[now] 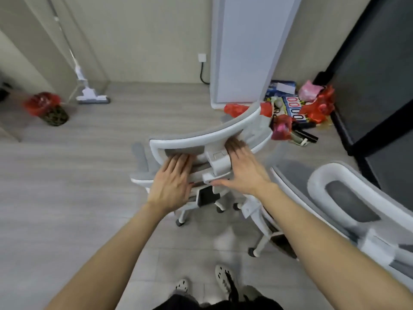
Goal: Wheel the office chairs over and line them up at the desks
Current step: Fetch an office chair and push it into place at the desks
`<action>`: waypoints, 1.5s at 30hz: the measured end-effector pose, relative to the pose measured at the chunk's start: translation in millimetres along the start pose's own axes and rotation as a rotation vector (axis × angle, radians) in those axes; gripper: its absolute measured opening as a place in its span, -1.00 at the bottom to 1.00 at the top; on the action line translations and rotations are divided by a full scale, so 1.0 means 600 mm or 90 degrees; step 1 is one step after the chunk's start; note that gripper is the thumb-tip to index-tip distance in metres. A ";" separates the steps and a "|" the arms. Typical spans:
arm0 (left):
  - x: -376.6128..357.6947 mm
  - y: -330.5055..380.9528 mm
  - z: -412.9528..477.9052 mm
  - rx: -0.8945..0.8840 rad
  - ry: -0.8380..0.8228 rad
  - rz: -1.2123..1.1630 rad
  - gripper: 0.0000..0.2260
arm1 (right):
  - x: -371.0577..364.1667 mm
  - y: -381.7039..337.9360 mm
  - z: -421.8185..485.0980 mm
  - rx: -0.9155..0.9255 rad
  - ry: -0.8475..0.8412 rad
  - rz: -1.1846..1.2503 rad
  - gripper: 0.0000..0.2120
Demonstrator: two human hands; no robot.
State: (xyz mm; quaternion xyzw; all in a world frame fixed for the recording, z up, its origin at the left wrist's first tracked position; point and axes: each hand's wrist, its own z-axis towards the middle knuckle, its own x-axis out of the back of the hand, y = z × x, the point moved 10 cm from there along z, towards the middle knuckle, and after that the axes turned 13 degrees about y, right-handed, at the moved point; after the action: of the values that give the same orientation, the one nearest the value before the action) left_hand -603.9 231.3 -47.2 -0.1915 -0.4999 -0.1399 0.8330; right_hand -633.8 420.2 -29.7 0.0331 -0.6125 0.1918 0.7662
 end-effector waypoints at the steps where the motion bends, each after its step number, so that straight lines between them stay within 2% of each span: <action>1: 0.009 -0.011 -0.004 0.023 0.006 -0.014 -0.22 | -0.010 -0.006 0.004 0.027 0.005 0.002 0.27; 3: 0.025 -0.031 -0.009 0.076 0.024 -0.037 -0.20 | -0.023 -0.019 0.002 0.068 0.038 0.021 0.25; 8: 0.039 -0.074 -0.025 0.165 0.034 -0.029 0.00 | -0.053 -0.063 0.003 0.146 0.083 0.028 0.15; 15: 0.065 -0.118 -0.090 0.217 0.039 -0.018 0.02 | -0.074 -0.139 0.009 0.222 0.137 0.043 0.10; 21: 0.107 -0.177 -0.177 0.306 0.048 0.022 -0.01 | -0.101 -0.244 0.026 0.310 0.129 0.074 0.08; 35: 0.229 -0.306 -0.530 0.595 0.038 0.177 -0.03 | -0.160 -0.641 0.008 0.628 0.047 0.208 0.04; 41: 0.307 -0.313 -0.724 0.704 0.068 0.248 -0.06 | -0.176 -0.826 -0.063 0.745 0.003 0.287 0.05; 45: 0.369 -0.297 -0.835 0.757 0.093 0.299 -0.10 | -0.177 -0.936 -0.130 0.814 0.010 0.352 0.03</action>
State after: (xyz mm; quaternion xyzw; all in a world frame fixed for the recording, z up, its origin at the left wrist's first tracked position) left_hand -187.3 -166.1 -32.6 0.2083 -0.3790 0.3346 0.8373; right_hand -392.4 -103.6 -46.6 0.3188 -0.3597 0.7032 0.5240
